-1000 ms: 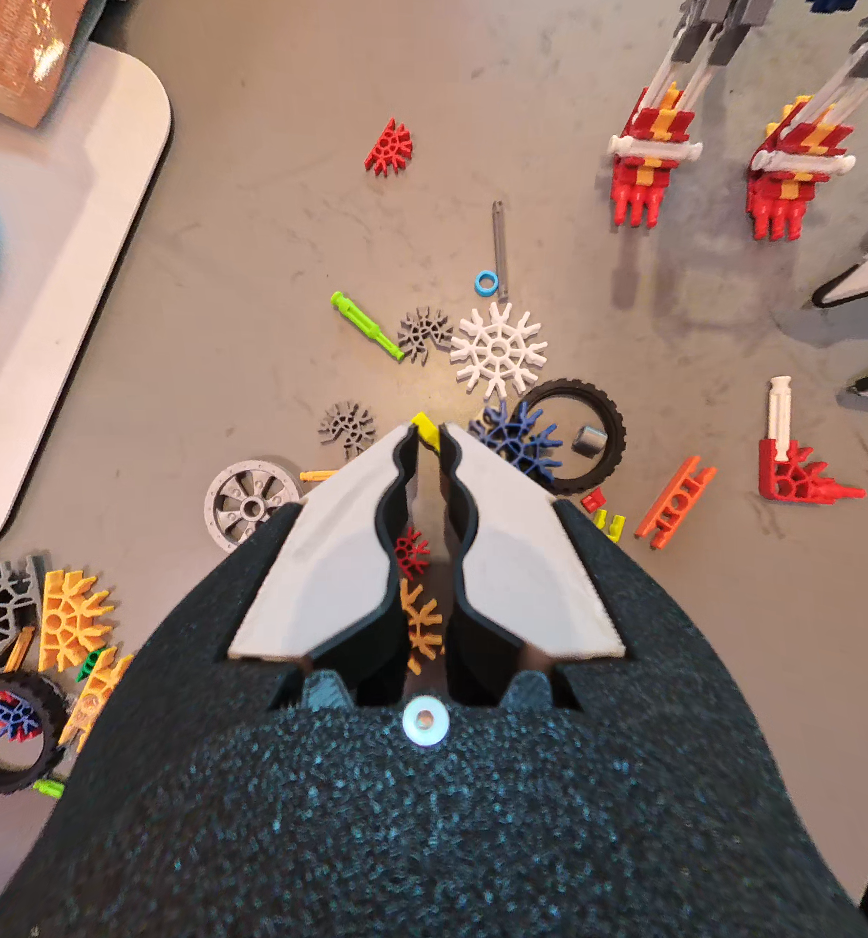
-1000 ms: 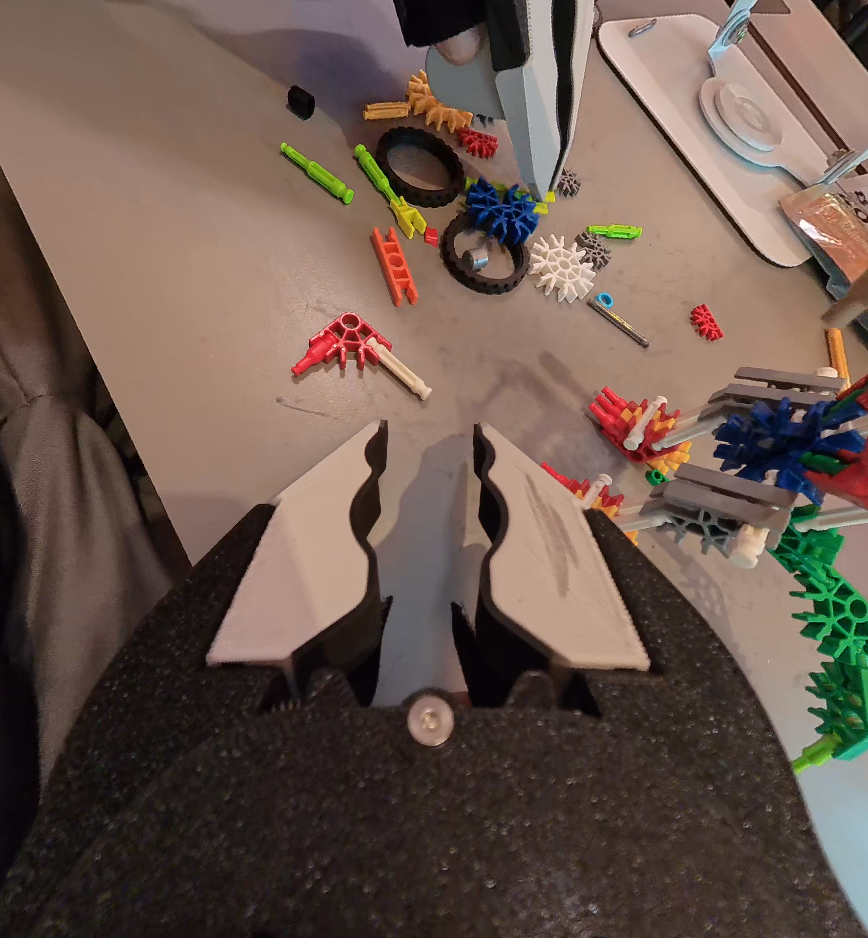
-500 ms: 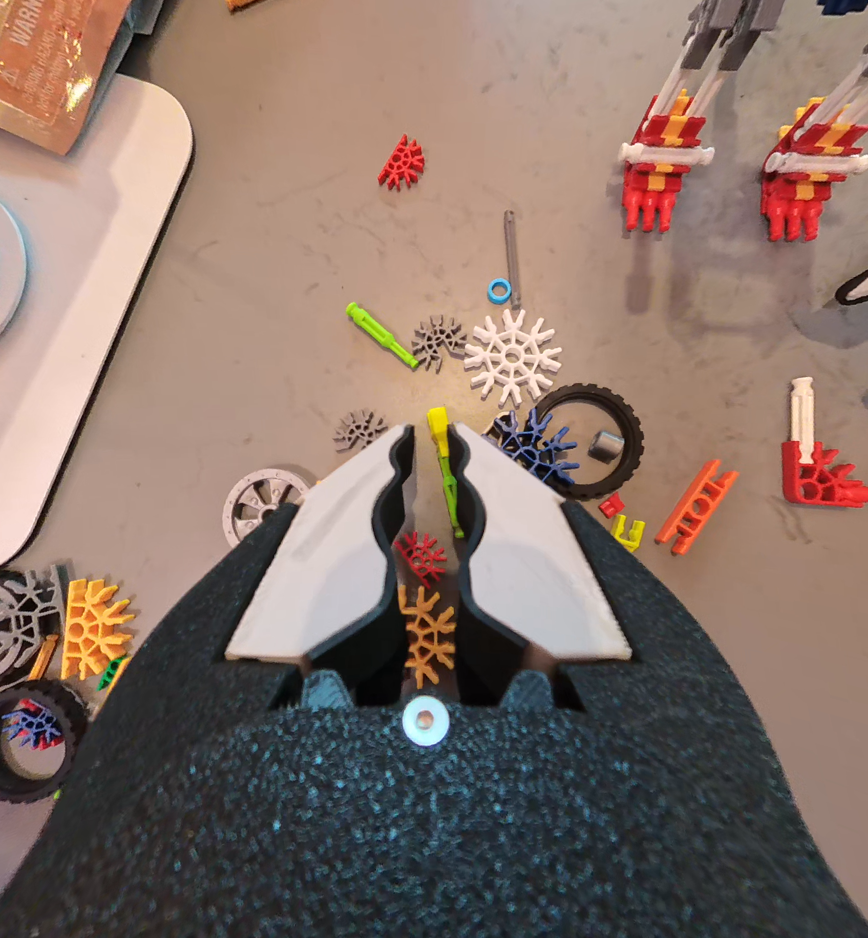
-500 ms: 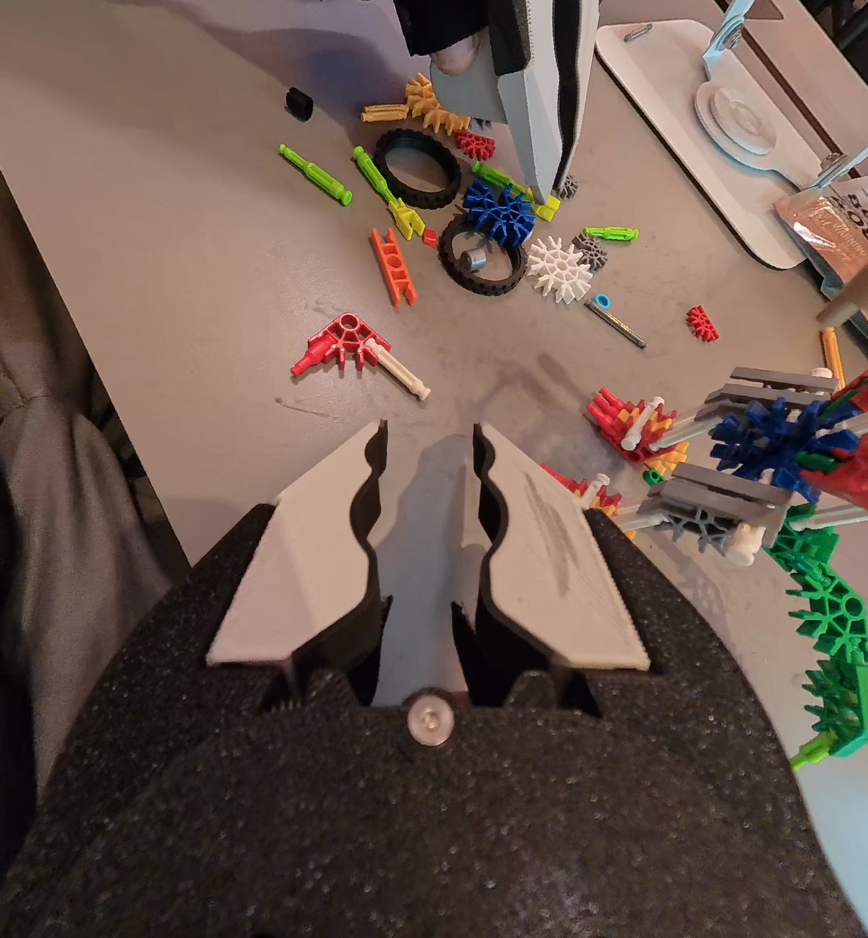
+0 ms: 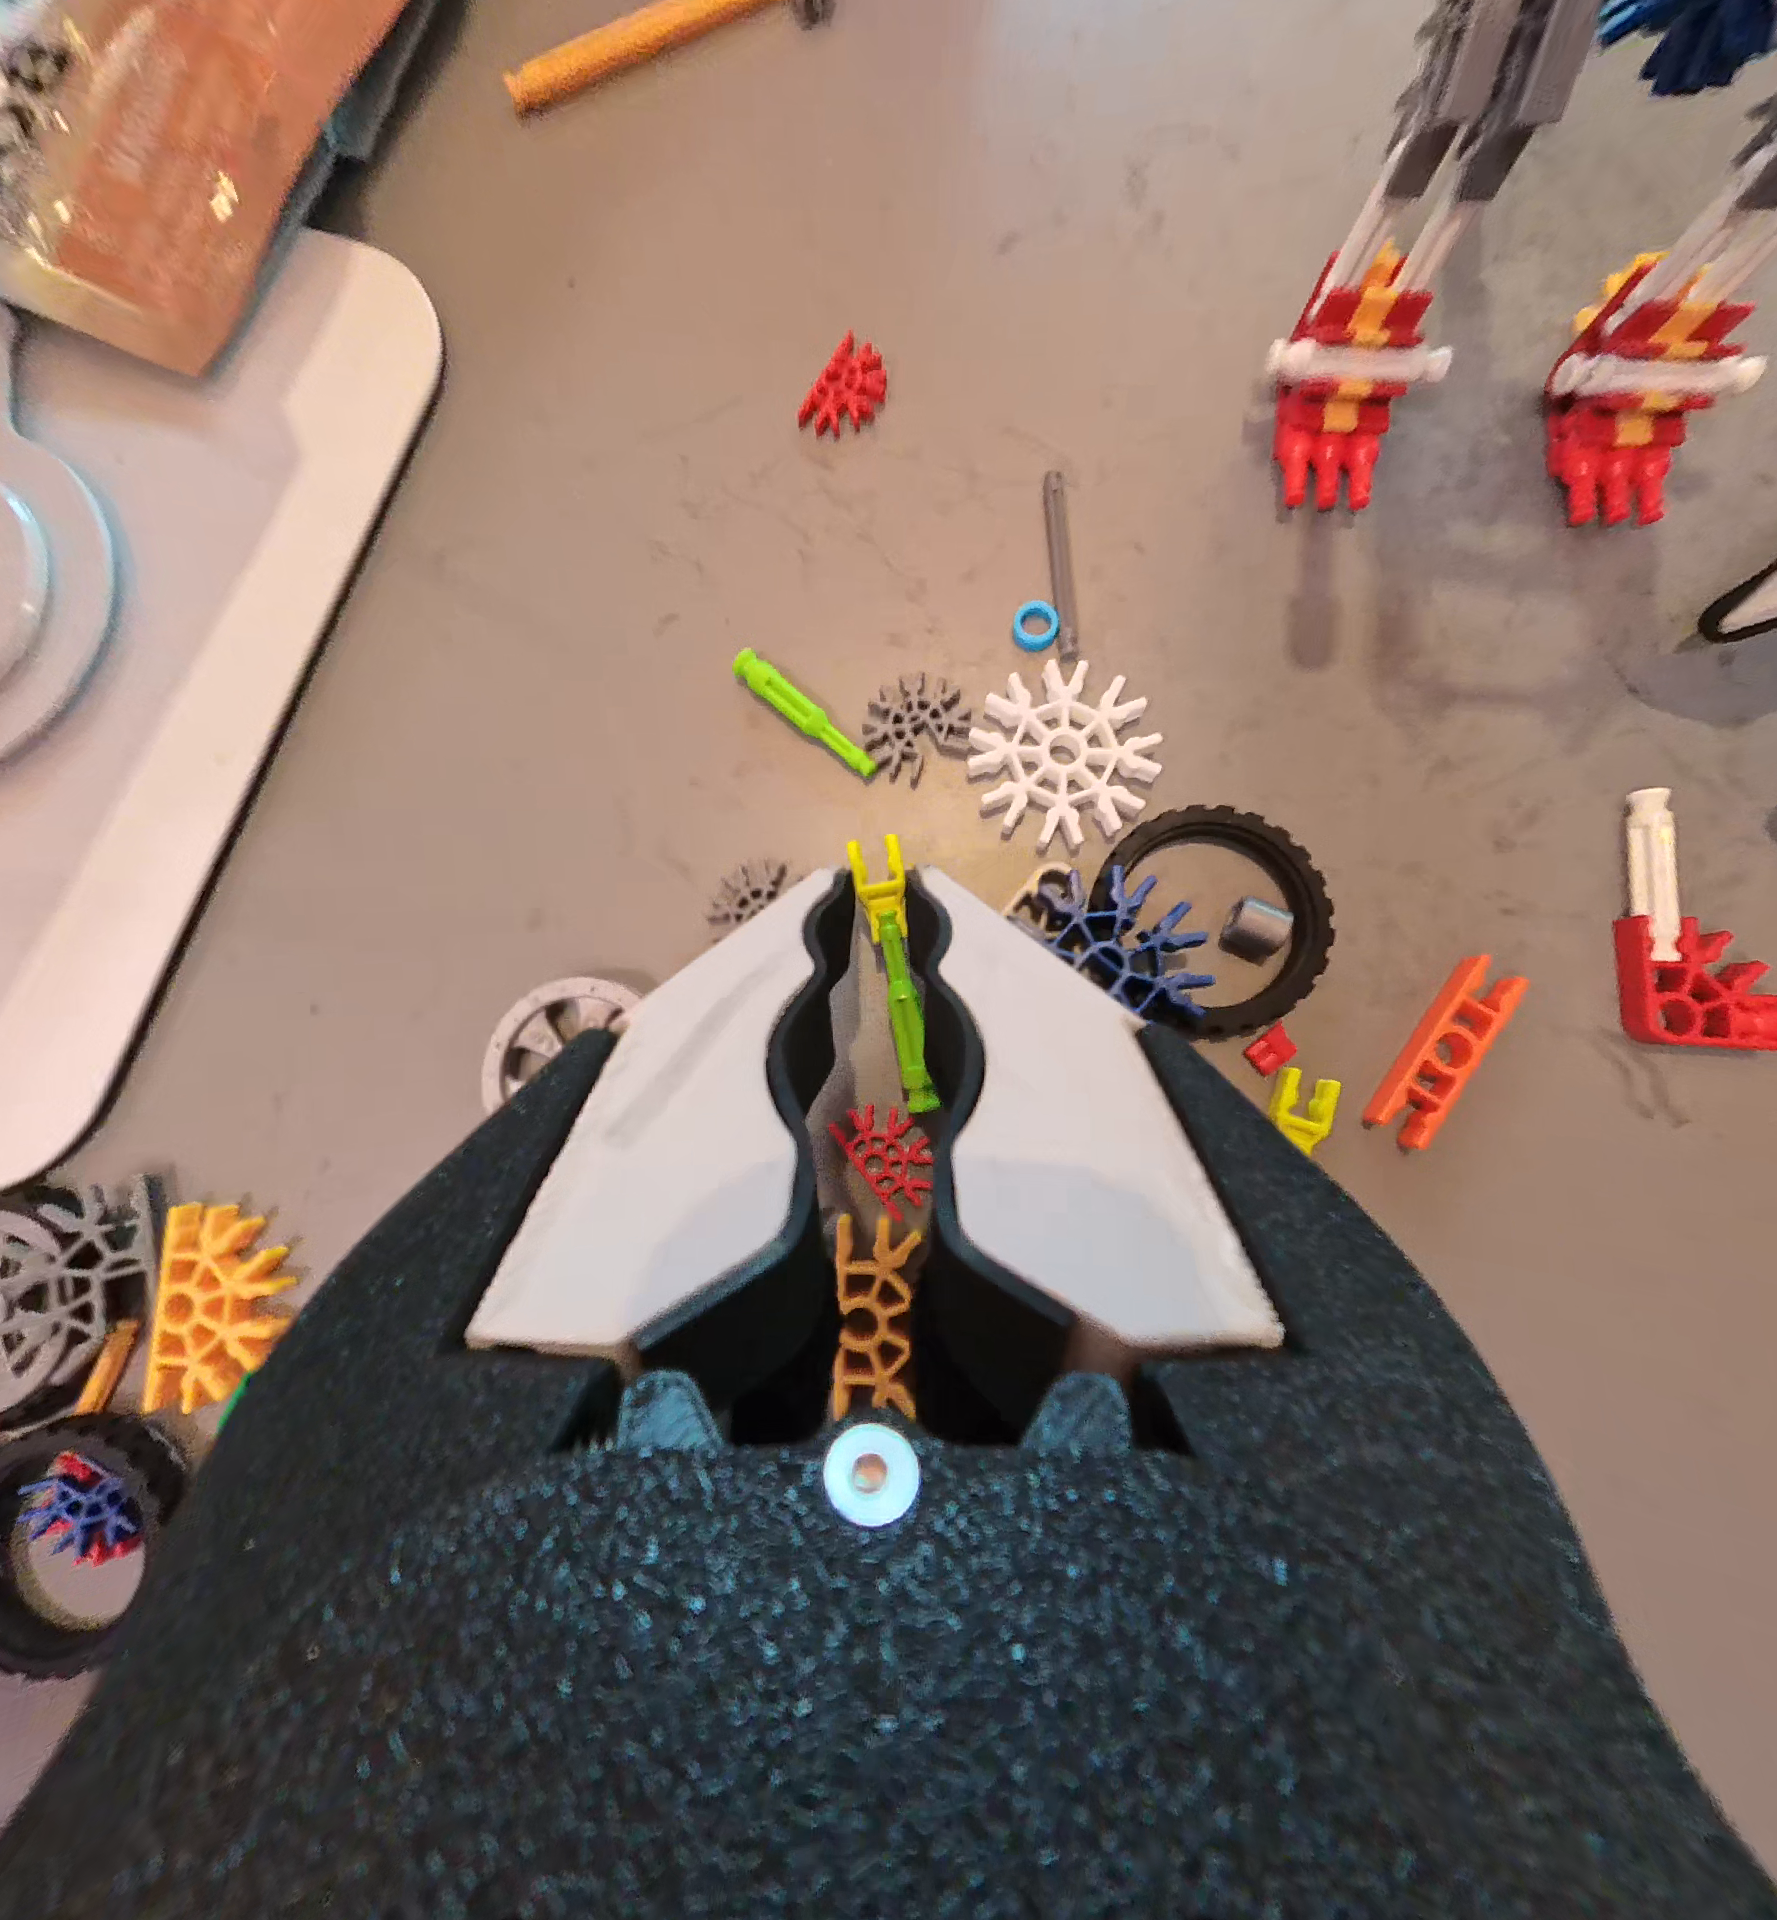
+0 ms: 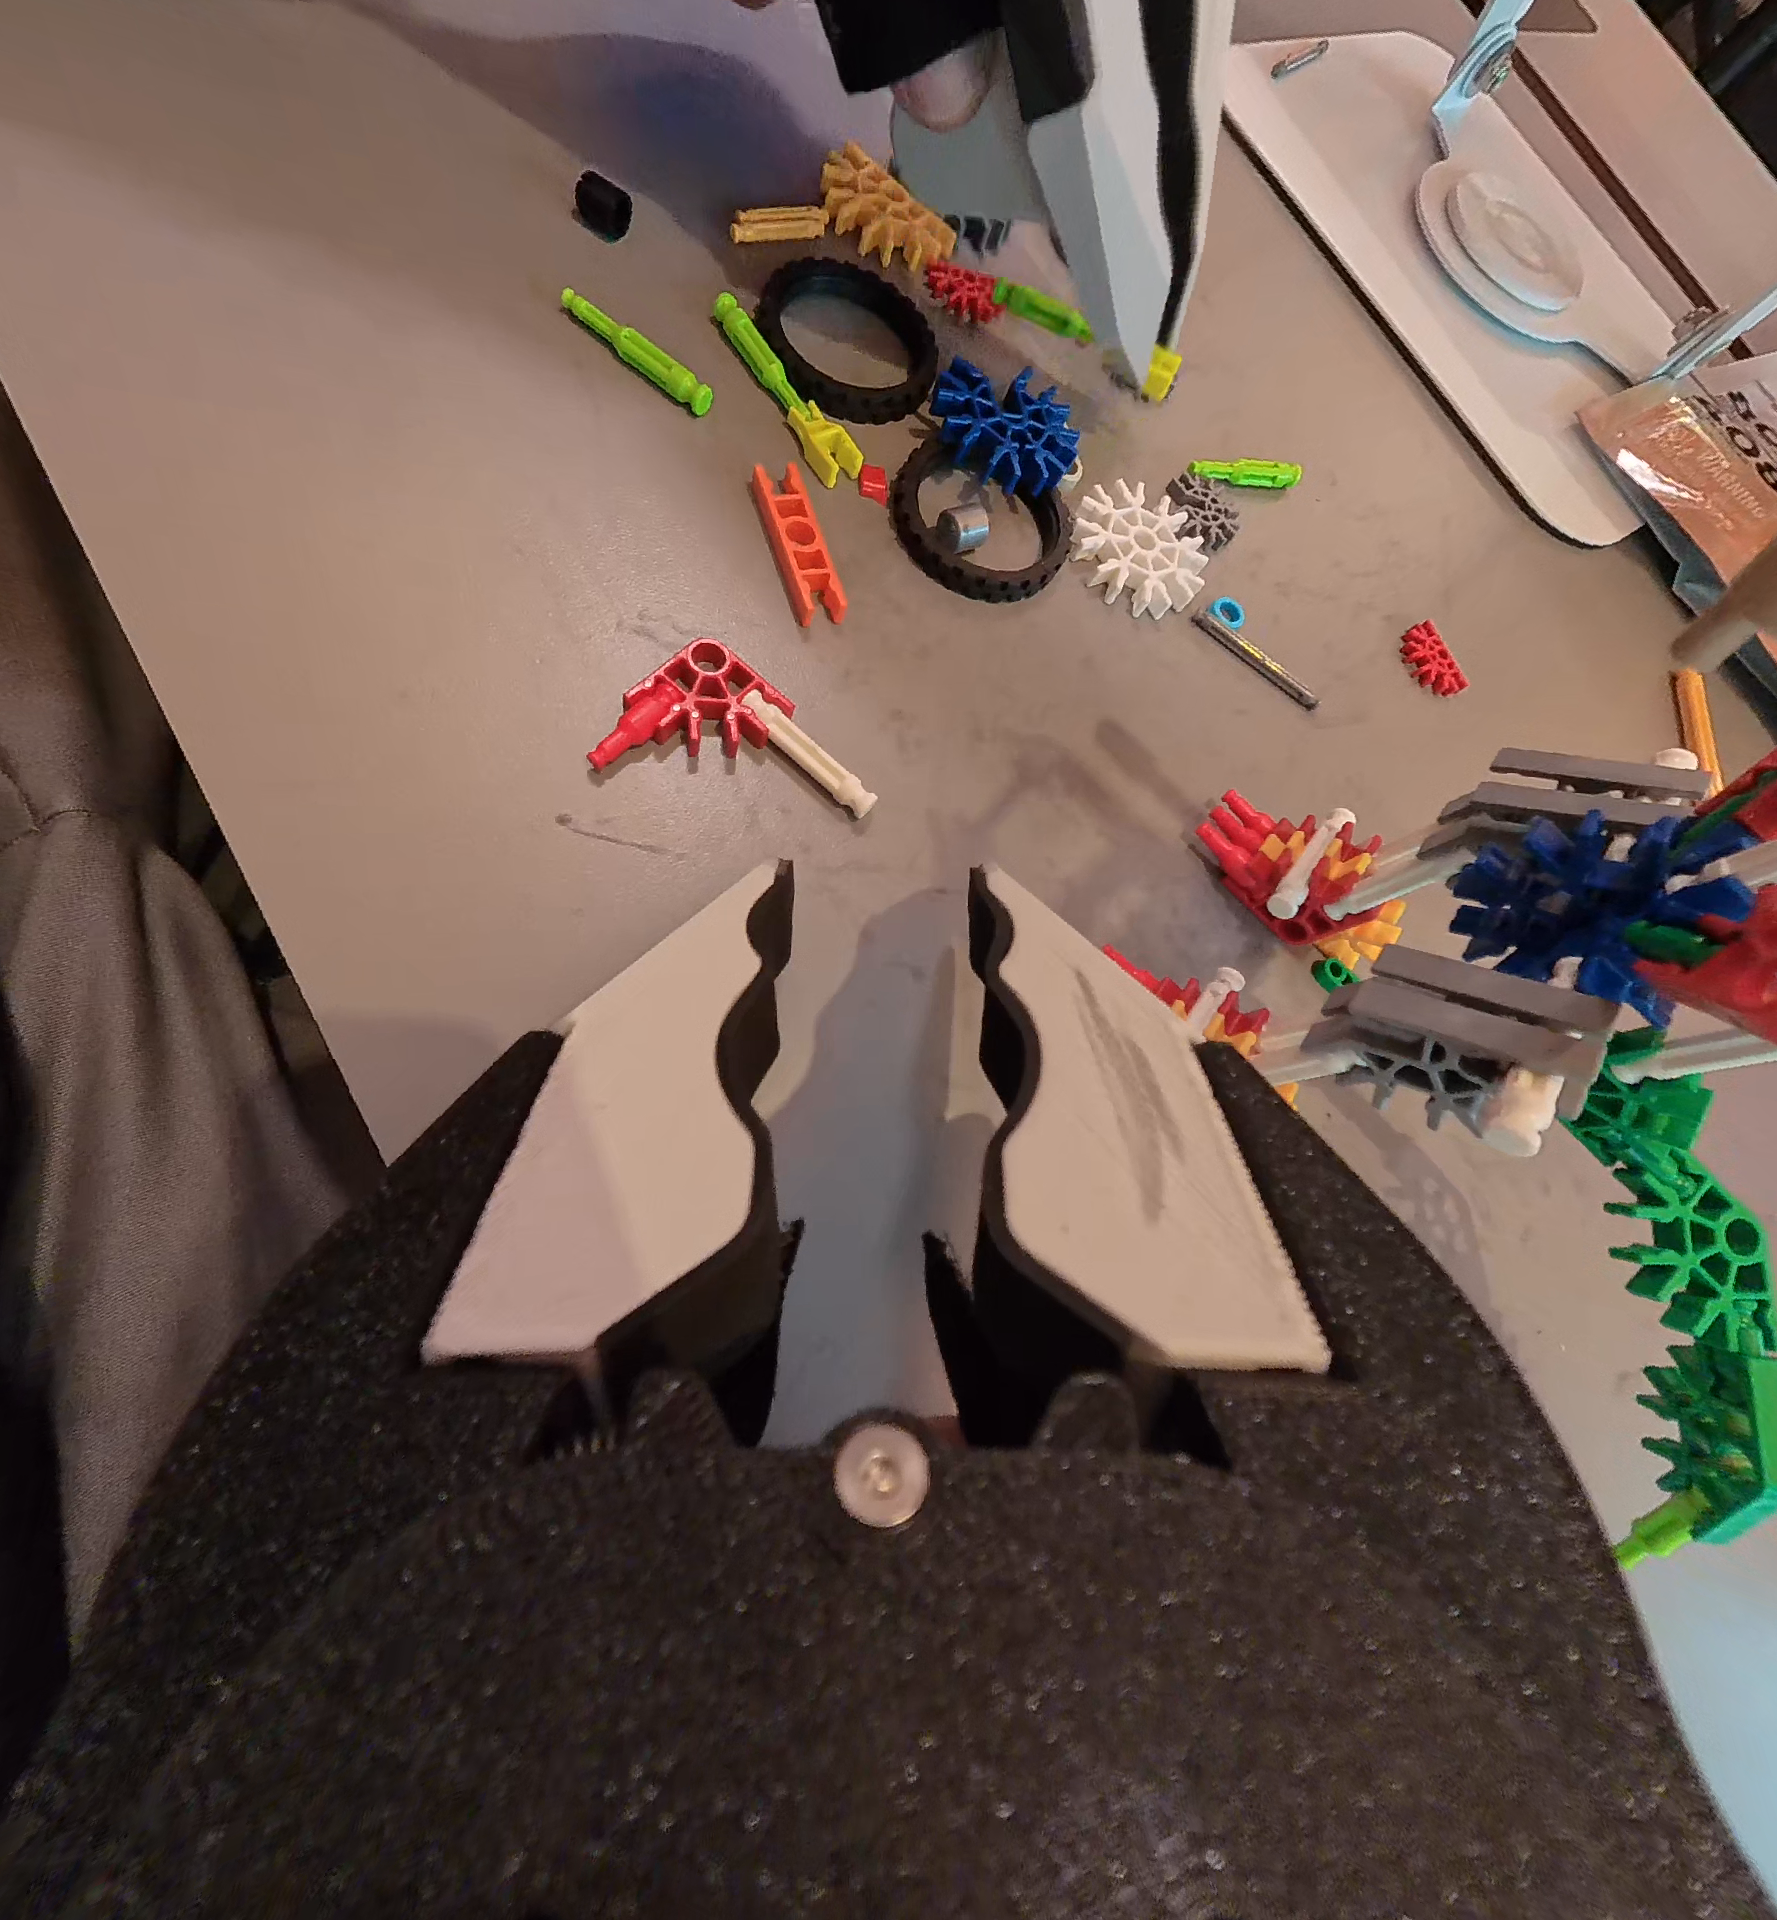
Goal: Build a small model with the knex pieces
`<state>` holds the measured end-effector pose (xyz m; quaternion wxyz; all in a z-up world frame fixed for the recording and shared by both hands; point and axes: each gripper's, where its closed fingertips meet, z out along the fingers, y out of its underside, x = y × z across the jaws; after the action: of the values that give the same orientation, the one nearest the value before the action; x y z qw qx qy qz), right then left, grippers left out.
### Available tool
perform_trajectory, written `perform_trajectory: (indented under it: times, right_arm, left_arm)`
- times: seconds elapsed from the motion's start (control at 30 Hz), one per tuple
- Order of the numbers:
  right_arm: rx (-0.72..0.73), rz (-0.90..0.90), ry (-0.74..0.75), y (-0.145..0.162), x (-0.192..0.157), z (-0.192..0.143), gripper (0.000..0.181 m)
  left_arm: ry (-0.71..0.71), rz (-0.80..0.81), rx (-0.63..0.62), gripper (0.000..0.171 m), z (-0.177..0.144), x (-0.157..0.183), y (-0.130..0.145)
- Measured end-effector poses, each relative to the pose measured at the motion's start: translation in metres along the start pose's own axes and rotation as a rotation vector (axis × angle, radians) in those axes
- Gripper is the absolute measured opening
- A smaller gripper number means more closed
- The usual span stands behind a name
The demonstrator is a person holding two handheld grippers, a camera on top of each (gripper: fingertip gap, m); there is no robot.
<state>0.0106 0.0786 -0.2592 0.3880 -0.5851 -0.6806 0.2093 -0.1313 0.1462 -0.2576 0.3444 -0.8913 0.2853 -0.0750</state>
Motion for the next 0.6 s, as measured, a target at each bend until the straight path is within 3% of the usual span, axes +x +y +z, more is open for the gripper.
perform_trajectory:
  times: [0.17,0.27,0.37,0.47,0.6]
  right_arm:
    - [0.091,0.027,0.042,-0.011,0.009,-0.009,0.032]
    - [0.235,0.076,0.065,-0.038,0.013,-0.024,0.023]
    - [0.331,0.125,0.094,-0.065,0.021,-0.038,0.02]
    - [0.408,0.286,0.041,-0.083,0.024,-0.042,0.02]
    - [0.537,0.575,-0.09,-0.099,0.028,-0.046,0.021]
  left_arm:
    - [0.111,-0.013,0.22,0.008,-0.03,0.019,-0.037]
    - [0.252,-0.024,0.346,0.007,-0.051,0.044,-0.056]
    - [0.34,0.003,0.378,0.008,-0.062,0.068,-0.062]
    - [0.313,0.185,0.439,0.008,-0.076,0.093,-0.073]
    - [0.086,0.508,0.397,0.007,-0.081,0.115,-0.076]
